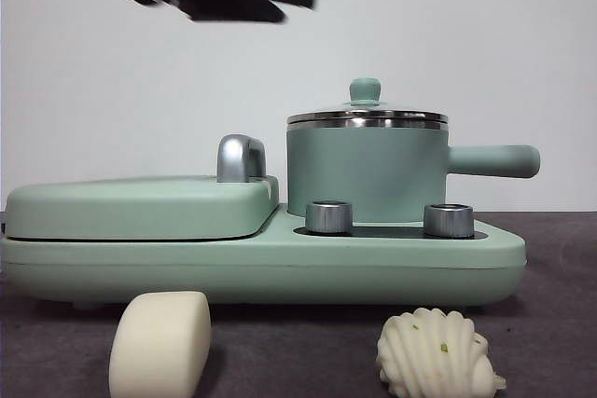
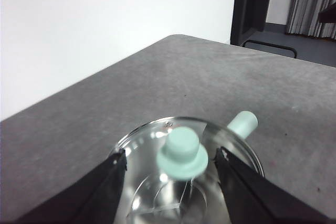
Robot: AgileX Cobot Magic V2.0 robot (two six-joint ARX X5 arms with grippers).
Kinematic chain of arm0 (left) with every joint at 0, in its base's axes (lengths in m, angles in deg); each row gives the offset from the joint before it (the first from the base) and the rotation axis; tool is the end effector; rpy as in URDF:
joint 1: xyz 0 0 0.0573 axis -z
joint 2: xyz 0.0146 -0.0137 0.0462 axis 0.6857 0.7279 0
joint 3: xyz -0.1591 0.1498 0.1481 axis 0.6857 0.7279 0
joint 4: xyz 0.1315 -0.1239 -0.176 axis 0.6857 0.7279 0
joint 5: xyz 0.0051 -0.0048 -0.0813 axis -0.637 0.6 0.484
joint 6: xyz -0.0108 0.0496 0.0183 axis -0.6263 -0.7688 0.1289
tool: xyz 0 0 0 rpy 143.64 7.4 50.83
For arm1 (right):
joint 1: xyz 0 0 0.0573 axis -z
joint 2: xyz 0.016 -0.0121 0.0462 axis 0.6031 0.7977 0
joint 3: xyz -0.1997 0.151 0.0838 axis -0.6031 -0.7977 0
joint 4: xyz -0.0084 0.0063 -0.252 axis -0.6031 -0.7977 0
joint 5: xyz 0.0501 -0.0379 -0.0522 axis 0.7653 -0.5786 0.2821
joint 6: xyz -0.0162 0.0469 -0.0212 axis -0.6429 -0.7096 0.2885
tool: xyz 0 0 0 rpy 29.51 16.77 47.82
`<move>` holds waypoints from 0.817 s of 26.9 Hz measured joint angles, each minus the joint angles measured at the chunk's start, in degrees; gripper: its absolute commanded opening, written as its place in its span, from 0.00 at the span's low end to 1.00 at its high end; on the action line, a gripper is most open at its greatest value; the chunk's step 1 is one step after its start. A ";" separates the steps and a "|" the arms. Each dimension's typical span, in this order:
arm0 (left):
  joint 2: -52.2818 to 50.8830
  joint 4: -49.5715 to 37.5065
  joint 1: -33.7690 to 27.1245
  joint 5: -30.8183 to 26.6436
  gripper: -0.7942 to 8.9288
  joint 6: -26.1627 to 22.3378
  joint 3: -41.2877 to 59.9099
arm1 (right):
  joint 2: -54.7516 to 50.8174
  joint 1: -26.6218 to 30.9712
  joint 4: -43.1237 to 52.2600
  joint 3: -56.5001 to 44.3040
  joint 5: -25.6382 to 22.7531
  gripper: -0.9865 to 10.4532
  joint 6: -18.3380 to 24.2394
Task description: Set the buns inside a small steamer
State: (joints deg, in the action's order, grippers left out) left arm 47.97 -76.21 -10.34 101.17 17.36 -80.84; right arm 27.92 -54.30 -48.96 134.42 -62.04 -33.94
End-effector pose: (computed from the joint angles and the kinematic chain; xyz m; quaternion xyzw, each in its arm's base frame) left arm 0.2671 -0.1848 0.2989 0.0650 0.0581 -0.4457 0.8909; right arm 0.1658 0.0568 0.3296 -0.0871 0.1197 0.2474 0.9575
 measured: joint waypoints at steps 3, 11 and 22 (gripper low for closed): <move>5.22 -0.22 1.60 -1.09 0.37 0.79 -4.02 | 0.00 0.00 -0.02 0.00 0.00 0.39 -0.50; 16.48 0.57 4.00 -1.31 0.37 1.16 -14.60 | 0.00 0.00 -0.02 0.00 0.00 0.39 -0.72; 20.65 1.79 4.26 -1.53 0.37 1.16 -15.19 | 0.00 0.00 -0.02 0.00 0.00 0.39 -0.74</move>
State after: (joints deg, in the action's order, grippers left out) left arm 68.63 -74.42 -6.08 99.64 18.51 -96.03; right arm 27.92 -54.30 -48.98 134.42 -62.04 -34.68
